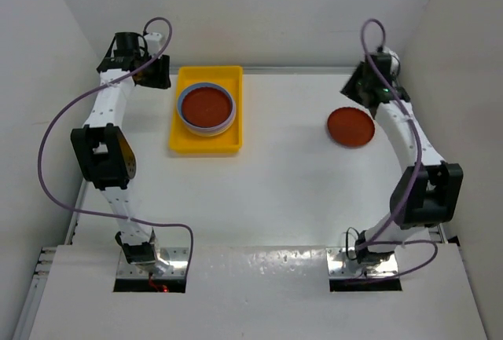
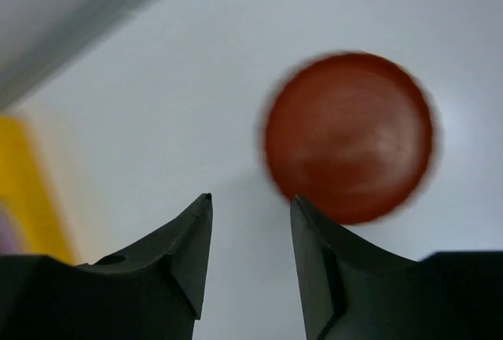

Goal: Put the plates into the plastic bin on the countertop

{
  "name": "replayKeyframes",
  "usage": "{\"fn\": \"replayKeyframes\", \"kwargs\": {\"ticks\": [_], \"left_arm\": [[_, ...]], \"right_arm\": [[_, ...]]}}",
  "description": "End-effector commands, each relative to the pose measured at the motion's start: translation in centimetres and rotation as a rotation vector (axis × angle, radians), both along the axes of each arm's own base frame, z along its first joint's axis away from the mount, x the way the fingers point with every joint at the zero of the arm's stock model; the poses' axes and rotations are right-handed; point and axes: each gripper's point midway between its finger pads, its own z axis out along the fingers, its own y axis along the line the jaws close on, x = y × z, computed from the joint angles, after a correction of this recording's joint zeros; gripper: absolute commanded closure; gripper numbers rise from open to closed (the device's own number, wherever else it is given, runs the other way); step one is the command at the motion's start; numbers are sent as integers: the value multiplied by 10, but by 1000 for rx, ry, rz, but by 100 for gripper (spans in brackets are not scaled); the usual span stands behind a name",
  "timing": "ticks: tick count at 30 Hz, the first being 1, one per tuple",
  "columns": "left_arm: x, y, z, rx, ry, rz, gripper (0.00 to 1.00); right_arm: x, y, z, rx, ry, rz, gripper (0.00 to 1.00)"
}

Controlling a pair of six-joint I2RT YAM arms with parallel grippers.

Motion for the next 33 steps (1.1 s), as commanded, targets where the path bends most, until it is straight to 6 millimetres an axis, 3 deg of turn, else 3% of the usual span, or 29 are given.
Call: {"fn": "replayKeyframes", "kwargs": {"ticks": [1,3,5,16,20,21,25,26,28,29,30,32,33], "left_arm": [[3,-17,26,-22,-61,-38,40],[1,-22,22,-23,-51,-47,40],[-1,-20,23,-11,-53,-46,40],[-14,-17,23,37,-46,-40,39],[-17,-15,23,51,-46,-38,39],[-17,-15,23,51,-46,-38,39],[-18,-15,27,52,-55,-38,39],[-18,-15,27,52,-55,-38,39],[-18,-15,27,52,-55,-38,39],[-18,-15,27,52,-55,-38,39],[-18,-15,27,52,-55,-38,39],[-17,-17,31,45,-65,-47,39],[-19,-20,30,34,-57,-59,39]], "right_arm": [[-72,-55,-119,66,385,-168,54],[-91,-86,-140,94,435,-259,43],[-98,-99,-165,122,469,-293,39],[-57,-117,-182,187,409,-362,42],[-52,-120,-197,205,468,-396,46],[-61,-118,-213,206,535,-408,46],[-68,-126,-225,207,601,-498,47],[-69,-124,-229,222,608,-489,50],[-63,-123,-228,231,564,-470,69],[-62,-120,-228,231,557,-457,90],[-58,-118,-220,225,529,-440,98],[-51,-111,-211,209,505,-406,100],[-40,-102,-189,173,451,-354,100]]}}
